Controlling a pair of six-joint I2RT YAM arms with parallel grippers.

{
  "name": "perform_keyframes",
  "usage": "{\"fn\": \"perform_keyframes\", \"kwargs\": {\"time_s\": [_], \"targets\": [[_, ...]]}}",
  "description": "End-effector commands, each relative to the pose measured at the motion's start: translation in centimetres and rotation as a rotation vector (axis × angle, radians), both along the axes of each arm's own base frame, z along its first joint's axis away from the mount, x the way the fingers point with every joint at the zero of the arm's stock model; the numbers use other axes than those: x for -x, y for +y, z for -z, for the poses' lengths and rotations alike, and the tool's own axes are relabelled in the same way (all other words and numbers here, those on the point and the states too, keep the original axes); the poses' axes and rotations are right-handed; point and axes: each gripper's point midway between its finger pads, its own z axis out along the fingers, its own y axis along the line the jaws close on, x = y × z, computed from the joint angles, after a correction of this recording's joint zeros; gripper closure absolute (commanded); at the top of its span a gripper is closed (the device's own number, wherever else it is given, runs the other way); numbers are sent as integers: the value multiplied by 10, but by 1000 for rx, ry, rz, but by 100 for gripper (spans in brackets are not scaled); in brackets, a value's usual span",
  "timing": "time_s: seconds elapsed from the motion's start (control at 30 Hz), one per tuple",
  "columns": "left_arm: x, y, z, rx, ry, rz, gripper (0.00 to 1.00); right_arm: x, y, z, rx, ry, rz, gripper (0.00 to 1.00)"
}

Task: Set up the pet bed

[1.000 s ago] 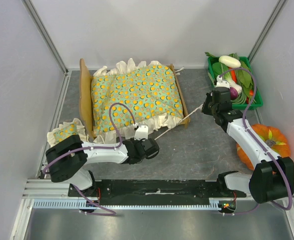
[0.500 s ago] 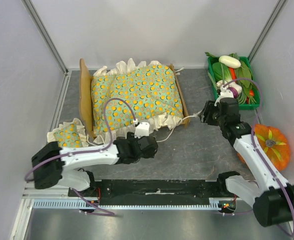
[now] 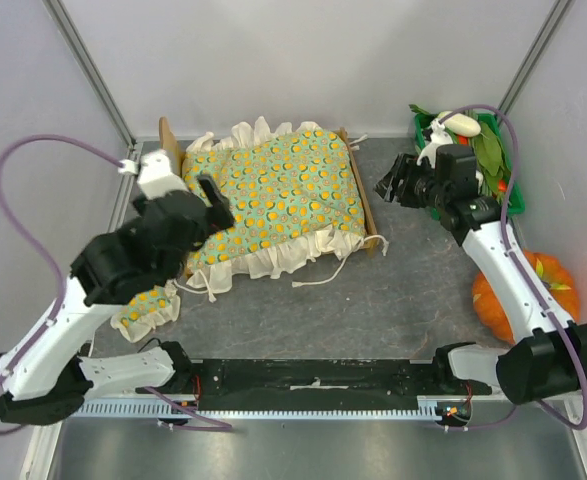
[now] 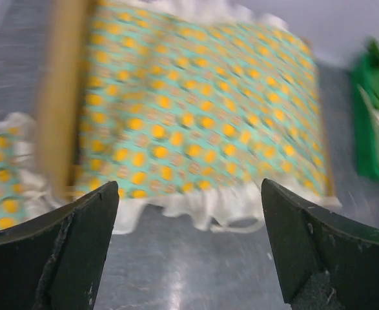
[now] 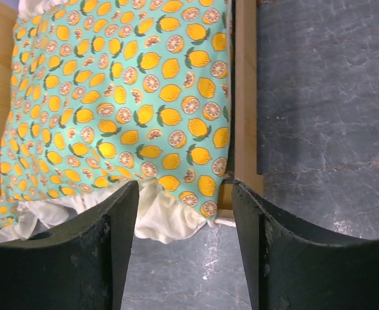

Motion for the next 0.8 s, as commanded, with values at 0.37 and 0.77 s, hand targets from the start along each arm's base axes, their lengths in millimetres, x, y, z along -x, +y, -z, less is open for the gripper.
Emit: {"fn": "perform_keyframes", "kwargs": {"time_s": [0.37,0.77], "targets": [[15,170,66,-80,72,-613,0,35,0,-3,59,-59,-95,28],[-11,275,109,50,189,-814,0,49,19,-11,44,-59,-212,27]]}}
